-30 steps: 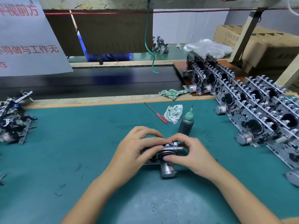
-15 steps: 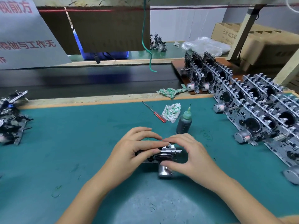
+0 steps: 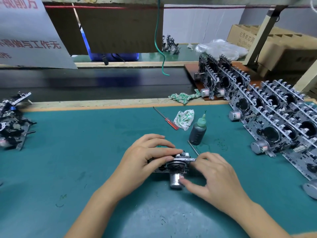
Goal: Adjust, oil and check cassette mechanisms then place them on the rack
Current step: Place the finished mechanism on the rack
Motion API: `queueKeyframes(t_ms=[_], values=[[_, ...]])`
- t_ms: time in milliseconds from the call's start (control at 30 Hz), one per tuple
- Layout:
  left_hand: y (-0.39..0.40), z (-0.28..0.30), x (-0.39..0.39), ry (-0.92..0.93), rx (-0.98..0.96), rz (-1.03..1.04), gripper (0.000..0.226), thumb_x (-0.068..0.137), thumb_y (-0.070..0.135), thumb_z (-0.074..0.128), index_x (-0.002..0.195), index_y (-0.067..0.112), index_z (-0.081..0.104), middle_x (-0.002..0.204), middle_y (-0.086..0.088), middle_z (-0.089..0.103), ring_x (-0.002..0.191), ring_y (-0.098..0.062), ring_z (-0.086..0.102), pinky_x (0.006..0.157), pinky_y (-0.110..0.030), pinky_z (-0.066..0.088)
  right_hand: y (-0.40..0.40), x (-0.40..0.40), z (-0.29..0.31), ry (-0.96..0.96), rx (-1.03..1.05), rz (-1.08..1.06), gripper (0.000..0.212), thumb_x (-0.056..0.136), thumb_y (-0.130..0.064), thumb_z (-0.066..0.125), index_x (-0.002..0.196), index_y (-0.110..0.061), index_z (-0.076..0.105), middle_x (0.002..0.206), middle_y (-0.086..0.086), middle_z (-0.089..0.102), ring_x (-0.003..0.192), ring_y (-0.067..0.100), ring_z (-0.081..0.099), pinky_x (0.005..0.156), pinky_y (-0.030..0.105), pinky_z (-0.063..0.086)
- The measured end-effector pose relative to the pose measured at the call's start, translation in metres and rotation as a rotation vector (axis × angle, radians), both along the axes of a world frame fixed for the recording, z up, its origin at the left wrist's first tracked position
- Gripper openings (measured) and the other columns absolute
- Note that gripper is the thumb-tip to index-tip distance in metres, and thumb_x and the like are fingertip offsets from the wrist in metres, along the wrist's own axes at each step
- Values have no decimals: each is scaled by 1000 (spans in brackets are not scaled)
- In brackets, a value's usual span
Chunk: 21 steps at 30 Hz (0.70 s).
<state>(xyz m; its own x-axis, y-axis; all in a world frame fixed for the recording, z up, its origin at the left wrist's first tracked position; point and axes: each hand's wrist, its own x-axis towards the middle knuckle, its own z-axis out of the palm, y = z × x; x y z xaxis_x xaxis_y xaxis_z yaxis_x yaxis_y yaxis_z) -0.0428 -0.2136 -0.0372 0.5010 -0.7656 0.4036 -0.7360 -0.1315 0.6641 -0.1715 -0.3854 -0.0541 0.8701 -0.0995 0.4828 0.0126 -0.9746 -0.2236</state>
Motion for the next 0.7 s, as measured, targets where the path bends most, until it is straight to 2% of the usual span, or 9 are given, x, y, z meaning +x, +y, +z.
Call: queueKeyframes(t_ms=[67,133,200,267,333,433,500,600,700], values=[[0,-1,0,0,6,3,29,90,34,55,116,46,63,113,25,61,118,2,44,99,-14,34,-2,4,4,57,34,-28,43,70,-63,52,71,-23,68,70,-13,57,74,6,49,67,17,35],[1,-2,1,0,3,2,26,90,36,56,113,43,66,112,25,62,118,2,45,99,-14,34,-4,10,10,143,227,-13,41,68,-67,57,93,-35,65,86,-24,56,89,-3,46,77,13,36],[1,-2,0,0,-5,-1,24,91,40,55,112,42,67,112,25,62,118,2,45,98,-13,34,-4,16,12,226,531,69,40,68,-55,72,104,-45,56,99,-28,57,104,-5,46,88,11,35],[2,-1,-1,0,-3,3,27,90,41,50,112,43,67,112,26,61,118,2,45,98,-13,34,-3,21,12,231,687,155,37,70,-33,81,99,-42,59,99,-24,59,107,2,50,91,14,36],[2,0,-1,12,0,6,29,90,42,49,113,43,66,112,26,61,118,2,44,99,-15,35,-2,25,12,219,746,199,33,70,-22,83,93,-35,64,97,-20,61,105,7,53,91,17,38],[3,-1,-2,15,4,5,31,90,43,49,119,47,58,115,27,59,118,3,44,99,-17,35,-2,26,11,210,803,226,30,69,-17,84,92,-27,67,94,-15,63,101,12,56,91,24,41],[4,-2,-3,25,0,3,28,90,39,54,115,45,64,113,27,61,118,2,45,99,-18,37,-3,27,10,214,815,238,29,69,-18,84,91,-26,68,92,-14,63,98,13,57,90,28,43],[2,1,-2,24,11,-17,27,90,28,56,113,36,68,112,27,63,117,0,46,99,-19,37,-3,29,10,212,829,251,27,69,-23,82,92,-22,68,91,-12,64,96,13,58,89,26,43],[1,3,-2,25,32,-24,25,91,31,56,112,35,69,116,28,61,118,1,46,100,-18,36,-4,27,8,206,872,239,27,70,-17,82,92,-18,67,91,-9,64,94,12,59,86,24,42]])
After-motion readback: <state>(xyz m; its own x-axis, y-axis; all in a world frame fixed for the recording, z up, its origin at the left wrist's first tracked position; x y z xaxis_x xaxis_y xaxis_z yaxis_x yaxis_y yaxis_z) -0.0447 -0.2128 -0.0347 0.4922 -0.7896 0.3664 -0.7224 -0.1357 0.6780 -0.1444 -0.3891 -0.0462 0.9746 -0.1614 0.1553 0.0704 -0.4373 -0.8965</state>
